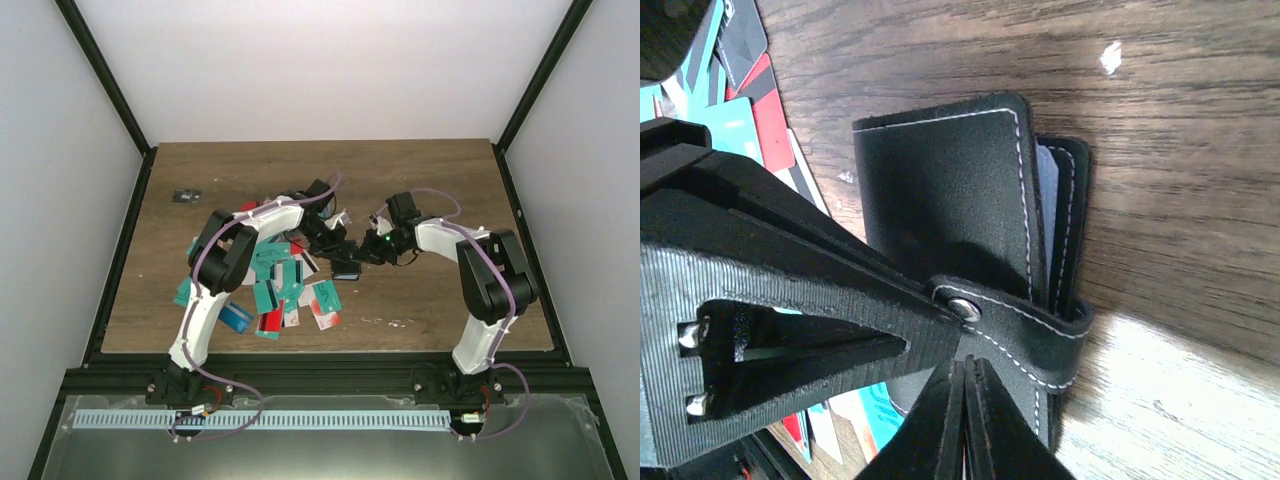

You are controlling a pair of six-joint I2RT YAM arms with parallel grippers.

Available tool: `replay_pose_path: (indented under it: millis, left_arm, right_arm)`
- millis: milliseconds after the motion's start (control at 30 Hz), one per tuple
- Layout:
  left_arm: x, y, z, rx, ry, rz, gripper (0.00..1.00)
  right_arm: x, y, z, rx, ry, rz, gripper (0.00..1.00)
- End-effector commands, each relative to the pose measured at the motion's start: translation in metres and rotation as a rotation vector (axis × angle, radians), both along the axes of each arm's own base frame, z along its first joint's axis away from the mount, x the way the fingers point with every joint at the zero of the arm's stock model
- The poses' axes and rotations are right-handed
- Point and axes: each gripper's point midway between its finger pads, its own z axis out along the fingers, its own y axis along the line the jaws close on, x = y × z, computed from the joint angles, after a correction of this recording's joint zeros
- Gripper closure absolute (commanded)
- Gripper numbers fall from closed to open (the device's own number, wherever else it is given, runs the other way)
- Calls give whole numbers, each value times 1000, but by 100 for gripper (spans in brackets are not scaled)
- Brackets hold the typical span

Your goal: Put the credit cards into the card holder

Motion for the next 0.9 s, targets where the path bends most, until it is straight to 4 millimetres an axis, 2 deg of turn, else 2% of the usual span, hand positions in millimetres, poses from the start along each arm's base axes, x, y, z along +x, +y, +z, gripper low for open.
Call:
replay_pose_path:
  millis: [0, 167, 433, 500, 700, 867]
  left_arm:
    - [-31, 40, -67, 268, 151, 21, 96]
    - [-32, 41, -72, 280, 158, 19, 96]
    - [-27, 41, -66, 288, 145, 20, 96]
    - [-21, 37, -55, 270, 115, 24, 95]
    - [5, 27, -2, 202, 14, 71, 72]
    - [18, 26, 26, 151, -35, 92, 68]
  right_arm:
    - [8, 11, 2, 71, -20, 10, 97]
    - [9, 11, -14, 61, 0, 9, 97]
    - [2, -7, -56, -70, 62, -6, 99]
    - [0, -11, -62, -101, 73, -9, 99]
    - [-6, -17, -75, -137, 109, -7, 99]
    - [-3, -17, -78, -147, 118, -3, 99]
